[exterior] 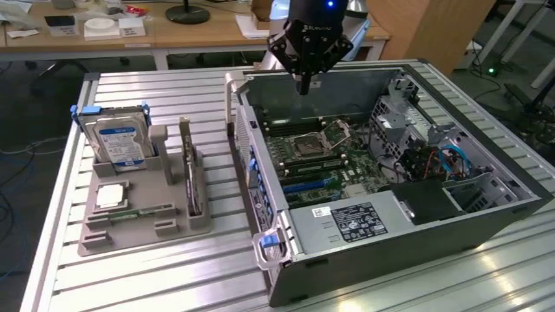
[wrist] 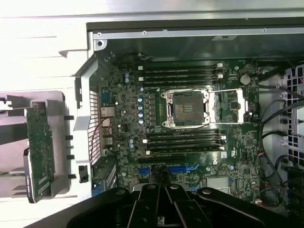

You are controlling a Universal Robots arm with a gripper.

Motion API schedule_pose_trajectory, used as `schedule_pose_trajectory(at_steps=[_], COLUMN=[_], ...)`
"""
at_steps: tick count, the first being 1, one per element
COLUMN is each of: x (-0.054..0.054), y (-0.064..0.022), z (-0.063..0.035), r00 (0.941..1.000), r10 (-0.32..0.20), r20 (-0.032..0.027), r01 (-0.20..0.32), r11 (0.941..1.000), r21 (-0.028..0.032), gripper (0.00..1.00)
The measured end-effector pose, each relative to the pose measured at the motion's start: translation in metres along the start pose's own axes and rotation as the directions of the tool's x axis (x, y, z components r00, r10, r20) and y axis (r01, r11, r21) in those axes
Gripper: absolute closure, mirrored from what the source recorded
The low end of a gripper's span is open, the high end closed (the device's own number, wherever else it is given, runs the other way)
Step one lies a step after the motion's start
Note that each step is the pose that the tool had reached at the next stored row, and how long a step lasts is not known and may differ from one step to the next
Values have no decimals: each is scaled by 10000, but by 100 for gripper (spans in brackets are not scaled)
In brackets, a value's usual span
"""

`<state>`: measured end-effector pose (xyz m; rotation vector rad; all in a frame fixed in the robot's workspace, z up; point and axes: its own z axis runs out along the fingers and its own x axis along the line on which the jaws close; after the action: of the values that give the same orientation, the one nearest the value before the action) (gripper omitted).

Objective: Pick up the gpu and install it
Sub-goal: 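Reach for the gpu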

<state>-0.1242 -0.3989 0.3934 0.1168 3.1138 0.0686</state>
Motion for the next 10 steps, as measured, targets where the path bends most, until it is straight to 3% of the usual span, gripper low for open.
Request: schedule_pose_trajectory(at_steps=[10], x=[176], y=[-13], z=[-4], r00=[10000], r10=[-1], r20=[1], r01=[1], r11=[10000], r21=[-1], gripper=[89])
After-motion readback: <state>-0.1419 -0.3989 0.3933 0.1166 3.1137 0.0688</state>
